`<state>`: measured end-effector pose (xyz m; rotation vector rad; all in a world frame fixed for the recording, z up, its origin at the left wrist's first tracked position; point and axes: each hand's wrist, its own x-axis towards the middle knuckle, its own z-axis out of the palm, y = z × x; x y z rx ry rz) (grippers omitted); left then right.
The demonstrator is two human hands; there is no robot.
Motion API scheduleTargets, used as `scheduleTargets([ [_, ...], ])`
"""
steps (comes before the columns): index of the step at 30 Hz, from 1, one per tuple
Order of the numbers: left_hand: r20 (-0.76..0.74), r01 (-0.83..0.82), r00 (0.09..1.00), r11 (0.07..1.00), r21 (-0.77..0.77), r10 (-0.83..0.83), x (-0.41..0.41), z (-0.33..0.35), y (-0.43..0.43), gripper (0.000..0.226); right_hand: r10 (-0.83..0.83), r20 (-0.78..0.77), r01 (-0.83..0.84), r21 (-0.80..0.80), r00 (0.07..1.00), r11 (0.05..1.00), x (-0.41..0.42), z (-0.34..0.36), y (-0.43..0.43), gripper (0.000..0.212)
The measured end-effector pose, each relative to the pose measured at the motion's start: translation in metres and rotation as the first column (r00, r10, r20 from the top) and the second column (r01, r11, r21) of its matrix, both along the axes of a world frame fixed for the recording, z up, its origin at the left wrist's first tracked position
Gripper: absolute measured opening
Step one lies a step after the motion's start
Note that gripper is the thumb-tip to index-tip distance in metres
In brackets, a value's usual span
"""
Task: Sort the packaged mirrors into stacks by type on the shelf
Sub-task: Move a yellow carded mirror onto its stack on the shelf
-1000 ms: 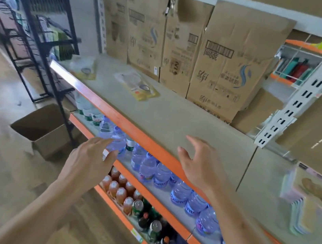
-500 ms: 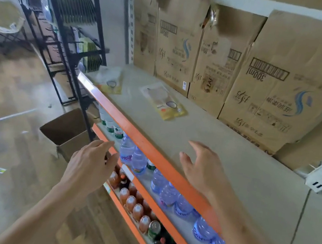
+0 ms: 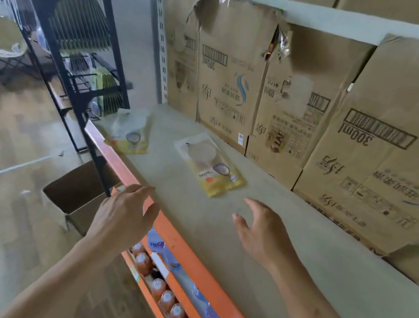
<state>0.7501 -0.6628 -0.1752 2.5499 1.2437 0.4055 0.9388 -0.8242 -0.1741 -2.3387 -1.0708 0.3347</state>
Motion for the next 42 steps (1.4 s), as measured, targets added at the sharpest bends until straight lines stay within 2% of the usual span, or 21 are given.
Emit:
scheduleTargets([
  [7, 0.037, 0.044, 0.998, 0.997, -0.055, -0.042, 0.029, -0.006, 0.05, 0.042, -0.031, -0.009, 0.03, -0.024, 0.999, 0.999, 0.016, -0.005, 0.034, 0.053],
  [12, 0.031, 0.115, 0.993, 0.986, -0.117, -0.112, 0.053, -0.015, 0.094, 0.043, -0.114, -0.016, 0.113, -0.055, 0.993, 0.992, 0.024, -0.009, 0.062, 0.049],
  [25, -0.038, 0.257, 0.964, 0.958, -0.129, -0.263, 0.099, -0.024, 0.191, 0.042, -0.329, -0.032, 0.323, -0.116, 0.944, 0.939, 0.035, -0.02, 0.125, 0.047],
  [30, -0.091, 0.286, 0.948, 0.943, -0.168, -0.304, 0.121, -0.035, 0.209, 0.043, -0.377, -0.052, 0.359, -0.21, 0.925, 0.91, 0.037, -0.032, 0.134, 0.053],
  [37, -0.083, 0.226, 0.964, 0.943, -0.245, -0.253, 0.149, -0.043, 0.222, 0.048, -0.45, -0.029, 0.42, -0.313, 0.892, 0.852, 0.043, -0.04, 0.142, 0.061],
  [42, -0.123, 0.162, 0.972, 0.953, -0.258, -0.198, 0.161, -0.047, 0.225, 0.062, -0.432, 0.073, 0.432, -0.304, 0.899, 0.849, 0.033, -0.049, 0.146, 0.046],
])
